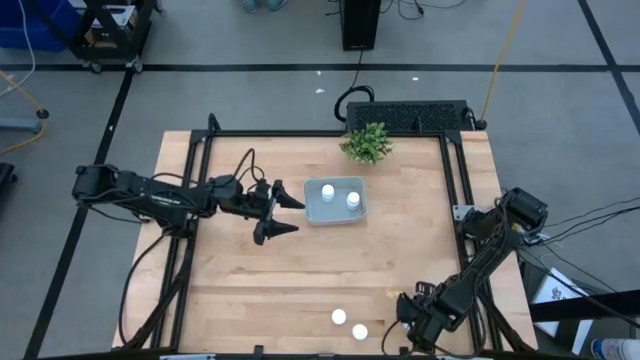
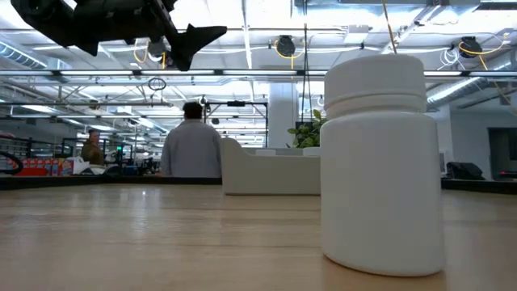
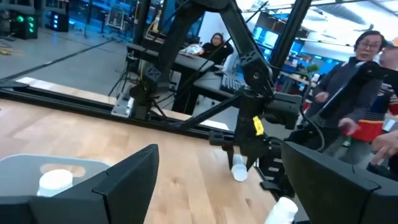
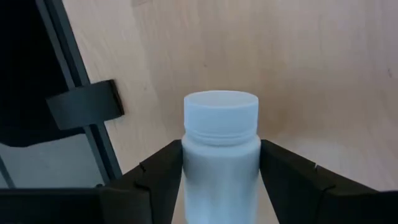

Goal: Pick and place pill bottles into a basket
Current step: Put the white pill bottle into the gray bin

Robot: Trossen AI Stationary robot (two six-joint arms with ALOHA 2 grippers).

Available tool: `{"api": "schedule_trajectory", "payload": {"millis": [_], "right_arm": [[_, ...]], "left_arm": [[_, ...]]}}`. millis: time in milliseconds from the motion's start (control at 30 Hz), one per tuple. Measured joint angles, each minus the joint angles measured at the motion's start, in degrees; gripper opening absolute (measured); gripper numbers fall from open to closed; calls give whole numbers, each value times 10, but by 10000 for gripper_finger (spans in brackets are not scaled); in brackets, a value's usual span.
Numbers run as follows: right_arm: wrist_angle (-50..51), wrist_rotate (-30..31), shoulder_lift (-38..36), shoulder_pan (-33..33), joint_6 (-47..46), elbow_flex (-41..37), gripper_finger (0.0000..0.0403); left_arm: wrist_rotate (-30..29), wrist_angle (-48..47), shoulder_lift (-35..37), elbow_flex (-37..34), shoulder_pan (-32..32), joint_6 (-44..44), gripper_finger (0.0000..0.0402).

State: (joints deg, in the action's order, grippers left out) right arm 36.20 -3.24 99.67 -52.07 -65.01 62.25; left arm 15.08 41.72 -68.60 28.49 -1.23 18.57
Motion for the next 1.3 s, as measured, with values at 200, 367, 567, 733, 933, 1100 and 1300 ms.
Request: {"api": "schedule_trajectory", "payload": {"millis": [200, 367, 567, 733, 933, 1100, 1300], "right_arm": [[-7, 12, 22, -12, -13, 1, 199], [-10, 35, 25, -7, -23, 0, 199], [-25, 44, 31, 12, -49, -7, 191], [-29, 206, 12, 16, -36, -10, 170], [-32, 330, 1, 15, -38, -9, 175], [-88, 491, 0, 19, -59, -47, 176], [-339, 588, 0, 39, -6, -176, 178]], "left_arm": [[-1, 1, 0, 0, 0, 2, 347], [-1, 0, 0, 0, 0, 8, 347], [-1, -3, 0, 0, 0, 11, 347], [-1, -11, 0, 0, 0, 12, 347], [-1, -13, 0, 0, 0, 21, 347], [-1, -13, 0, 0, 0, 22, 347], [-1, -13, 0, 0, 0, 21, 347]]}}
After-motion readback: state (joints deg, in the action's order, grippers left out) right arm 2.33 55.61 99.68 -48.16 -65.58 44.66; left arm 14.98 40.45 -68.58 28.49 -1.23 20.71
